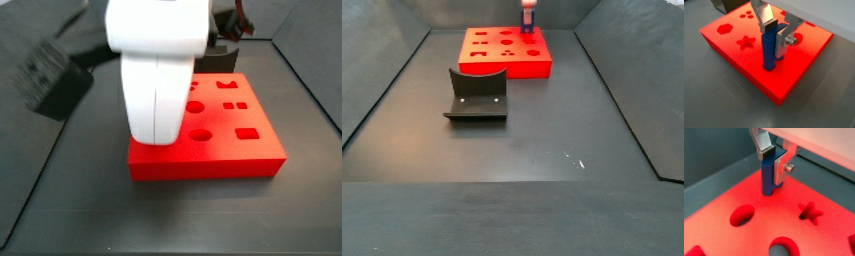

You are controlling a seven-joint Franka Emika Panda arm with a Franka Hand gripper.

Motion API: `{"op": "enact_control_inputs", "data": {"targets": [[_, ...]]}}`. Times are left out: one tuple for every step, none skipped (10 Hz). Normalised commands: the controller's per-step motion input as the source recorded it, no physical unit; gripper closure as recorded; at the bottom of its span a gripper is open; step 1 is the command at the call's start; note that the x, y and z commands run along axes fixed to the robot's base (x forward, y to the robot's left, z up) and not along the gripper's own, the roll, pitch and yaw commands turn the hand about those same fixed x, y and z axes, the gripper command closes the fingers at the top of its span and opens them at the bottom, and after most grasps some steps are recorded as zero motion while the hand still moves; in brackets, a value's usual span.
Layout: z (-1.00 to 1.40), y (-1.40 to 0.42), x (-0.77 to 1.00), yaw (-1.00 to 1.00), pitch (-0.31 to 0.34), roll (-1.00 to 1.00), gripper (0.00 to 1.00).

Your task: Insert the square-circle object.

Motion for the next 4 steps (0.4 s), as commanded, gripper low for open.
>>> {"op": "enact_control_inputs", "data": {"targets": [[-0.58,0.19,0.00,-0.16,0.226,0.10,1.00],[-0.62,0.11,0.00,-0.17,0.211,0.09,1.00],[0.00,0.01,0.00,0.00,0.000,-0.01,1.00],[0.00,0.00,0.00,0.00,0.000,0.00,1.00]]}}
